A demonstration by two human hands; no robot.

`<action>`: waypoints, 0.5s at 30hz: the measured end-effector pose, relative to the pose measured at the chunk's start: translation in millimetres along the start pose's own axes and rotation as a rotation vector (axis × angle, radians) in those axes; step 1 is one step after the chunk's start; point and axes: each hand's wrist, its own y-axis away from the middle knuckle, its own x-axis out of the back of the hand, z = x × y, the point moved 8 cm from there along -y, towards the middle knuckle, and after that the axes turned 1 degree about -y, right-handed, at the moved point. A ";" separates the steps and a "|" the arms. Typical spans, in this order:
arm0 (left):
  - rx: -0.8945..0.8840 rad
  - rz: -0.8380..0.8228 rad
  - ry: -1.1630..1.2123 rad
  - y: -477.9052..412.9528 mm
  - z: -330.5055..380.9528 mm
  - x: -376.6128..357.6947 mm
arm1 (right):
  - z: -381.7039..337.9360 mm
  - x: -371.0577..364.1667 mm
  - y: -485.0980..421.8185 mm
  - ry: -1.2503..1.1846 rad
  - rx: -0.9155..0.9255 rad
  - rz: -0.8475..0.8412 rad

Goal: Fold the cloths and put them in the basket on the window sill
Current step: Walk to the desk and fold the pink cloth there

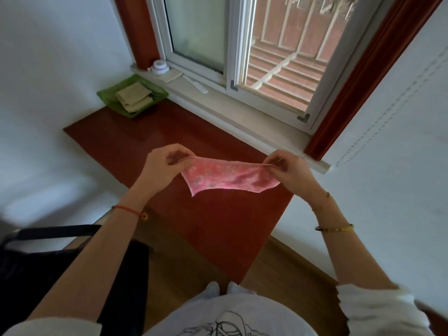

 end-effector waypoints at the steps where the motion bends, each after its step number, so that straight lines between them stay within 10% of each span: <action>1: -0.001 -0.015 0.016 4.8 3.4 6.1 | -5.2 2.5 -0.6 0.000 0.021 -0.042; 15: 0.075 -0.139 0.022 -4.4 -35.8 6.8 | 4.5 -21.7 -19.3 -0.225 -0.026 -0.304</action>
